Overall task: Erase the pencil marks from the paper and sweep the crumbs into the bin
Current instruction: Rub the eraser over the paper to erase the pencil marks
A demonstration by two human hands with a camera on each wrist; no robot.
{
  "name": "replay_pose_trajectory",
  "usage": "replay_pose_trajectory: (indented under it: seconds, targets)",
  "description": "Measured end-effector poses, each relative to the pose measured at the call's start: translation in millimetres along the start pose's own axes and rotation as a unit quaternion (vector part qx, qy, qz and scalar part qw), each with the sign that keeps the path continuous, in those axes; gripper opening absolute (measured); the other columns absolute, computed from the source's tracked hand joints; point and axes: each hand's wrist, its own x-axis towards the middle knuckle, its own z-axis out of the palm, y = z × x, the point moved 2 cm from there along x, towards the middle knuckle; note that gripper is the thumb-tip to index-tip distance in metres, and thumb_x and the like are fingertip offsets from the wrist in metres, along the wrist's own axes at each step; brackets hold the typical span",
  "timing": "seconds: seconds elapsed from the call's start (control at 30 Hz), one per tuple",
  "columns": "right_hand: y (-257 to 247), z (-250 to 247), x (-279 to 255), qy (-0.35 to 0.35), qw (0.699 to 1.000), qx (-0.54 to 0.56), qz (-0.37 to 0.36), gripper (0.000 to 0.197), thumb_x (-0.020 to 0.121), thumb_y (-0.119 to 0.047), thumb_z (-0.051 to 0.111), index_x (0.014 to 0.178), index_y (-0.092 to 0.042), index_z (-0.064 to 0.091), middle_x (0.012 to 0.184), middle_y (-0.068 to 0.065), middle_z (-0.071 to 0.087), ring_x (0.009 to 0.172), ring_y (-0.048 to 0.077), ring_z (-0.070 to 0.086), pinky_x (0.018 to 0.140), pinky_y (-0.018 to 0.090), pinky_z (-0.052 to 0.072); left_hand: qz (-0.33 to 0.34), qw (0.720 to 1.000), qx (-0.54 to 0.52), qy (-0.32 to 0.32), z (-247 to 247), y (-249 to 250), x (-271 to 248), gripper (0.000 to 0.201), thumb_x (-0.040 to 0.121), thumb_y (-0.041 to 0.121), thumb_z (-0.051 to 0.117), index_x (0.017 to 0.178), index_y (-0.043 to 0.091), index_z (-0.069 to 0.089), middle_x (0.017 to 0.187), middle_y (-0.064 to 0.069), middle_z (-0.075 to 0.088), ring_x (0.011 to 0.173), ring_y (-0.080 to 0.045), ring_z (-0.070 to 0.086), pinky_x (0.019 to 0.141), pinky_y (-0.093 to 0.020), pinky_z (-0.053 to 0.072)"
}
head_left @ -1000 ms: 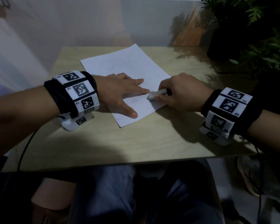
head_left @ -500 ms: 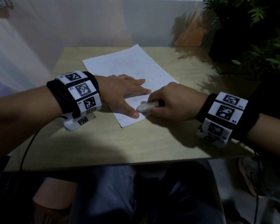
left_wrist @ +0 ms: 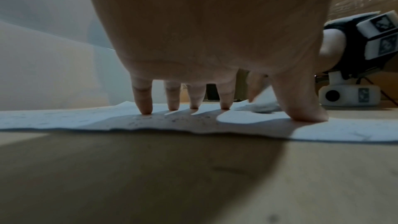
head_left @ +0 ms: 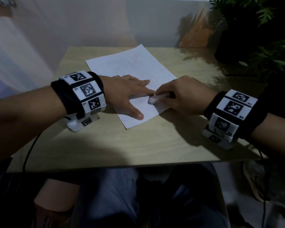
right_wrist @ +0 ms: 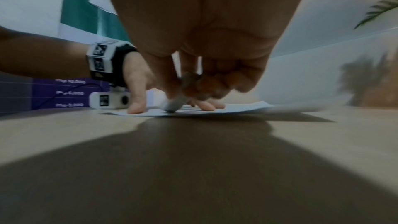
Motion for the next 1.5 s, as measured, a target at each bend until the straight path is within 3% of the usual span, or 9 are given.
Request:
replay_pose_trajectory:
  seconds: [0.13, 0.33, 0.5, 0.67, 0.83, 1.03, 1.17, 1.37, 1.5]
  targets:
    - [-13, 3, -9, -0.051, 0.993, 0.088, -0.067, 0.049, 0.087, -0.062, 0.047, 0.114, -0.03, 0.073, 0.094, -0.007, 0.072, 0.084, 0.013, 0.062, 0.08, 0.032, 0.049, -0.004, 1.0, 0.005, -0.008, 1, 0, -1, 0.1, 0.073, 0.087, 0.051, 0.155, 0.057, 0.001, 0.168, 0.015, -0.014, 0.155, -0.017, -0.009, 0.124, -0.057, 0.007]
    - [6, 1, -4, 0.006, 1.0, -0.007, 0.009, 0.043, 0.091, -0.064, 0.045, 0.105, -0.033, 0.072, 0.094, -0.007, 0.072, 0.087, 0.019, 0.062, 0.076, 0.037, 0.05, -0.011, 1.0, 0.008, -0.012, 0, 1, -1, 0.099, 0.076, 0.084, 0.051, 0.155, 0.055, 0.0, 0.168, 0.016, -0.015, 0.155, -0.016, -0.01, 0.124, -0.055, 0.006]
    - [-7, 3, -12, -0.088, 0.99, 0.108, -0.037, 0.045, 0.087, -0.063, 0.05, 0.115, -0.036, 0.072, 0.1, -0.01, 0.073, 0.09, 0.009, 0.064, 0.082, 0.027, 0.049, -0.014, 1.0, 0.011, -0.014, 0, 4, -3, 0.1, 0.075, 0.085, 0.05, 0.156, 0.054, 0.0, 0.167, 0.018, -0.016, 0.155, -0.015, -0.011, 0.125, -0.055, 0.005]
    - [11, 1, -6, 0.007, 0.999, -0.018, 0.029, 0.042, 0.094, -0.062, 0.046, 0.103, -0.031, 0.072, 0.095, -0.008, 0.073, 0.085, 0.019, 0.062, 0.076, 0.038, 0.051, -0.016, 1.0, 0.007, -0.017, -1, 2, -4, 0.101, 0.074, 0.085, 0.049, 0.156, 0.053, 0.0, 0.167, 0.017, -0.015, 0.155, -0.014, -0.01, 0.125, -0.054, 0.005]
    - [-5, 1, -11, -0.067, 0.992, 0.104, -0.014, 0.037, 0.089, -0.063, 0.057, 0.107, -0.037, 0.075, 0.093, -0.011, 0.074, 0.085, 0.009, 0.063, 0.079, 0.026, 0.049, -0.015, 1.0, 0.01, -0.015, -1, 4, -4, 0.099, 0.077, 0.083, 0.051, 0.156, 0.054, -0.001, 0.167, 0.018, -0.015, 0.155, -0.013, -0.009, 0.125, -0.054, 0.005]
    - [8, 0, 0, 0.009, 1.0, -0.024, 0.015, 0.048, 0.091, -0.065, 0.044, 0.1, -0.029, 0.074, 0.083, -0.004, 0.071, 0.075, 0.02, 0.059, 0.071, 0.038, 0.051, -0.013, 1.0, 0.007, -0.011, -2, 3, -4, 0.097, 0.079, 0.081, 0.054, 0.157, 0.053, 0.001, 0.168, 0.016, -0.013, 0.155, -0.015, -0.008, 0.124, -0.055, 0.006]
    - [-2, 3, -9, -0.061, 0.995, 0.069, -0.025, 0.034, 0.093, -0.059, 0.055, 0.107, -0.035, 0.074, 0.093, -0.007, 0.074, 0.083, 0.013, 0.064, 0.079, 0.033, 0.051, -0.015, 1.0, 0.009, -0.011, -1, 4, -4, 0.099, 0.076, 0.085, 0.048, 0.157, 0.051, 0.002, 0.168, 0.016, -0.013, 0.155, -0.015, -0.008, 0.125, -0.054, 0.006]
    - [21, -1, -9, 0.043, 0.996, -0.051, 0.067, 0.047, 0.093, -0.062, 0.047, 0.087, -0.023, 0.072, 0.077, -0.001, 0.069, 0.073, 0.025, 0.057, 0.07, 0.04, 0.052, -0.038, 0.999, 0.026, 0.015, 1, 3, -2, 0.092, 0.084, 0.08, 0.048, 0.159, 0.048, 0.006, 0.169, 0.012, -0.009, 0.156, -0.018, -0.005, 0.125, -0.052, 0.008]
    - [12, -2, -13, 0.002, 1.0, 0.021, 0.013, 0.035, 0.094, -0.057, 0.053, 0.1, -0.031, 0.076, 0.088, -0.008, 0.074, 0.079, 0.017, 0.063, 0.075, 0.037, 0.052, -0.029, 0.999, -0.006, 0.012, 1, 1, -2, 0.09, 0.085, 0.076, 0.053, 0.158, 0.049, 0.008, 0.168, 0.015, -0.013, 0.156, -0.016, -0.006, 0.126, -0.049, 0.008]
